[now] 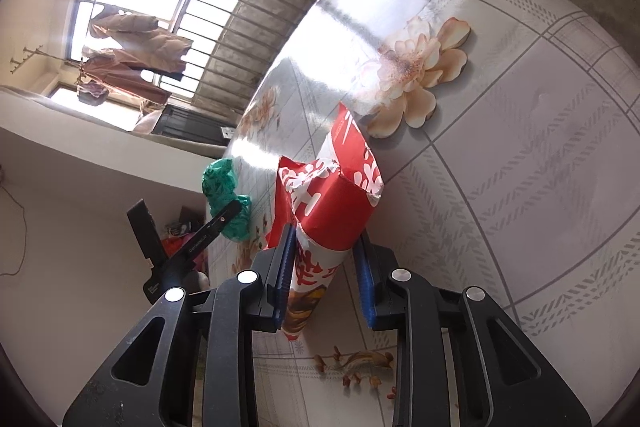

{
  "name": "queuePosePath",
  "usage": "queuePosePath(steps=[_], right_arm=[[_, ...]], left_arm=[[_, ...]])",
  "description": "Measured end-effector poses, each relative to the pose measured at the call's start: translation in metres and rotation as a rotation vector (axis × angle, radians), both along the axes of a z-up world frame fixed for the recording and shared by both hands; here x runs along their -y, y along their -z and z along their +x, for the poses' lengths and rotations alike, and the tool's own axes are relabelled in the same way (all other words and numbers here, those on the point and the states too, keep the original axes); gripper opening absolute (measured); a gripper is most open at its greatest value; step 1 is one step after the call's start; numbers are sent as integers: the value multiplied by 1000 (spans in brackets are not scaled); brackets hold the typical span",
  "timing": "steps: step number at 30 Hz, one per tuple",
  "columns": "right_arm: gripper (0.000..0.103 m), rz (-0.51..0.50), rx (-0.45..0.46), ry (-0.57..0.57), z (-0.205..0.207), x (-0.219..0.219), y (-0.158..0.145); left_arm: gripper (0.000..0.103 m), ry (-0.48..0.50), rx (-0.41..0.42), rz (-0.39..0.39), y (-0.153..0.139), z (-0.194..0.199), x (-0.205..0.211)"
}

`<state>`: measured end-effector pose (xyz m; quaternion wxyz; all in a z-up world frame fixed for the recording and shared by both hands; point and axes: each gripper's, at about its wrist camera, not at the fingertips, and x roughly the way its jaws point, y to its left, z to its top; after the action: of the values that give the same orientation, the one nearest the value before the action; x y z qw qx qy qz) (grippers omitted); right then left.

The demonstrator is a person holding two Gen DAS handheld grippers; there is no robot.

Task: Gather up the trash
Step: 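Grasp the red-and-white snack bag with the right gripper while the left gripper grasps the green bag, then lift the snack bag and green bag and carry them over the wastebasket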

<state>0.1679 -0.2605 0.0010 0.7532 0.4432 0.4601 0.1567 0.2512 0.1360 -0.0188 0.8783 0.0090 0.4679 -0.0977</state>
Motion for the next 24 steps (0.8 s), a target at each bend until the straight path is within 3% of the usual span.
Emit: queuePosePath(steps=[11,24], right_arm=[[21,133,26,41,-19,20,2],[20,135,93,104,-59,50,-7]], left_arm=[[52,130,-10,-196,-32,-72,47],[52,298,-32,-315,-57,-120,114]])
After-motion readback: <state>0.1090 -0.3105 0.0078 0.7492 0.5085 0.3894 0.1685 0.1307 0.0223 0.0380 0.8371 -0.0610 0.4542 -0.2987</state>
